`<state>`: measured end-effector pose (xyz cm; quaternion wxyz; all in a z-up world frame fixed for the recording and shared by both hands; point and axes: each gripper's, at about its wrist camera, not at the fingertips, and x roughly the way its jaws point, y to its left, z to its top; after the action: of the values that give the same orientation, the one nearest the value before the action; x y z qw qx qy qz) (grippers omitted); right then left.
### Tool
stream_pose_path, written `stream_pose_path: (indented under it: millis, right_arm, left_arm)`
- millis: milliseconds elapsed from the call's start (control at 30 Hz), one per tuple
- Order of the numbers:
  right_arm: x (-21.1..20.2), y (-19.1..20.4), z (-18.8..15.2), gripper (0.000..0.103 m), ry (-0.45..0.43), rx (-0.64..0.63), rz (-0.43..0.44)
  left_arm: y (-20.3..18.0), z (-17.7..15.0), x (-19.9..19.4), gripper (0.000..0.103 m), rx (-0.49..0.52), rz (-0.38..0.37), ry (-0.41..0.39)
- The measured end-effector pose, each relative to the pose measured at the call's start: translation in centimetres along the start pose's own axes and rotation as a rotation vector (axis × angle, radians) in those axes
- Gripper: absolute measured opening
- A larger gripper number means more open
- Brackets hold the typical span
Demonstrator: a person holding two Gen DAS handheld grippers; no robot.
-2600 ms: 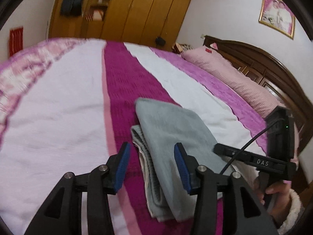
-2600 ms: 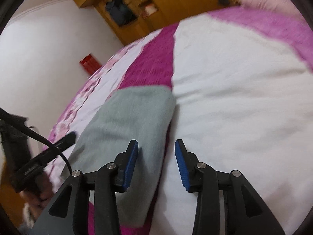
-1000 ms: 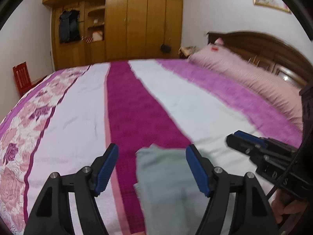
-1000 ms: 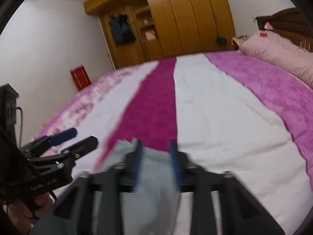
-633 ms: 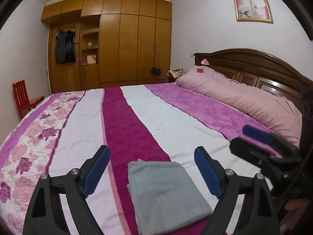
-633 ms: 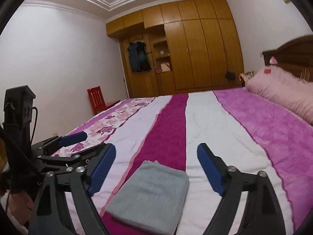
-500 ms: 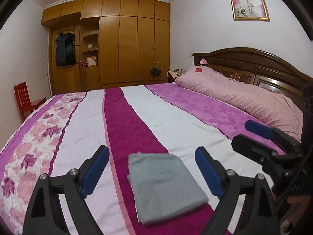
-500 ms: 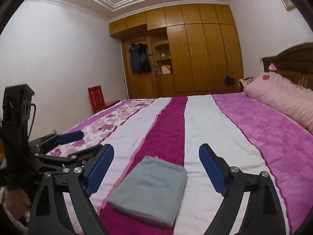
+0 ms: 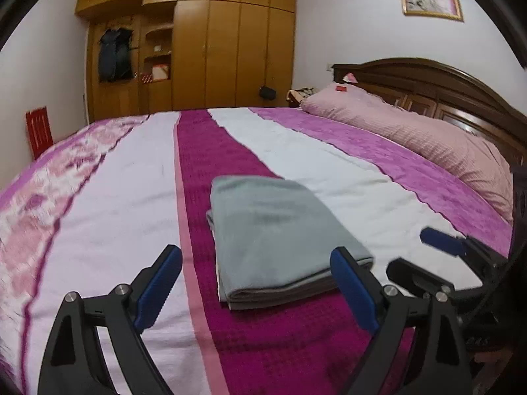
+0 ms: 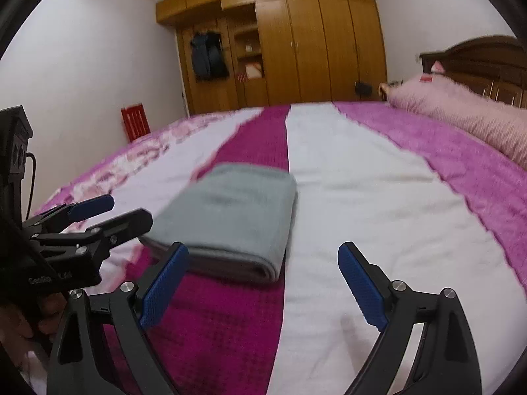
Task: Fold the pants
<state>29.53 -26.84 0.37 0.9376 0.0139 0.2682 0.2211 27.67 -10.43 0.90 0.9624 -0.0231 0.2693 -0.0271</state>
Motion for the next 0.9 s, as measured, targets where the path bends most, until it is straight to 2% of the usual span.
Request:
stream_pose_path:
  millis: [133, 200, 533, 900]
  right_arm:
    - [1.1, -1.2, -0.7, 0.091, 0.02, 0.055, 0.004]
    - [1.7, -1.6, -1.0, 0.091, 0.042, 0.082, 0.0]
    - [1.7, -0.8, -1.4, 0.091, 0.038, 0.051, -0.017]
    - [1.7, -0.5, -1.4, 0.092, 0.041, 0.036, -0.017]
  left_arm:
    - [0.9, -1.1, 2.8, 0.094, -0.029, -0.019, 0.081]
    - [1.0, -1.2, 3.4, 0.094, -0.031, -0.022, 0.094]
    - [-1.2, -1.8, 3.5, 0.094, 0.074, 0.047, 0.087]
    - [-0.4, -1.7, 3.1, 0.094, 0.041, 0.047, 0.072]
